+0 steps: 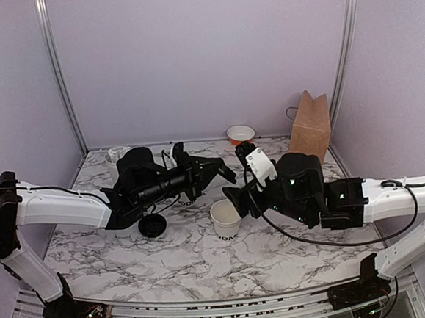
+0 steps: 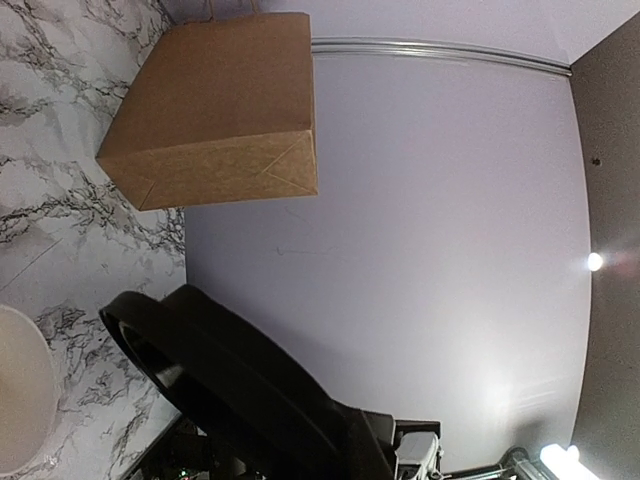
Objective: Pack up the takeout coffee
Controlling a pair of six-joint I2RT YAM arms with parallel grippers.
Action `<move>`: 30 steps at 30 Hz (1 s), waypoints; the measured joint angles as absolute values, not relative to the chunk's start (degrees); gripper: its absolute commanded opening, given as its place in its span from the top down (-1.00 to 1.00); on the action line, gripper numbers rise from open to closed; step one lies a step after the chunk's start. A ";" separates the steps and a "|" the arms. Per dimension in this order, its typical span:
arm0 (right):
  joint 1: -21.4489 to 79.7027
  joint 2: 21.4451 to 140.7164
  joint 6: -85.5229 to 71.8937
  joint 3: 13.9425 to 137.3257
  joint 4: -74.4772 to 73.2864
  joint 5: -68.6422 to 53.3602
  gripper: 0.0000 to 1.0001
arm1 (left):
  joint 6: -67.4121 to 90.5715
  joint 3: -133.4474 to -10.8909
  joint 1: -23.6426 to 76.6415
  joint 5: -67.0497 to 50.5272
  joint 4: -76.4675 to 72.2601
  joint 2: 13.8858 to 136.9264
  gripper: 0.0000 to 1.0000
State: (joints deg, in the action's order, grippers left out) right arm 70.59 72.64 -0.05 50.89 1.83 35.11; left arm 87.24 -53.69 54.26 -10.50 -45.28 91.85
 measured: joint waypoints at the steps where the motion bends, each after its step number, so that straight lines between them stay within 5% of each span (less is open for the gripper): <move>1: 68.07 71.16 -2.57 50.89 0.75 30.94 -0.74 | 86.65 -53.69 54.02 -10.90 -45.69 91.85 1.00; 16: 40.62 63.70 -36.47 43.79 14.20 -18.83 -0.76 | 81.14 -52.84 51.20 -24.23 -65.12 92.77 0.94; 30: 37.95 69.23 -57.30 39.90 37.52 -32.88 -0.74 | 81.69 -53.30 51.83 -30.28 -76.93 96.79 0.91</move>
State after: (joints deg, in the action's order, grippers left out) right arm 37.95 69.23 -57.30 39.90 37.52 -32.88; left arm 81.69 -53.30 51.83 -30.28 -76.93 96.79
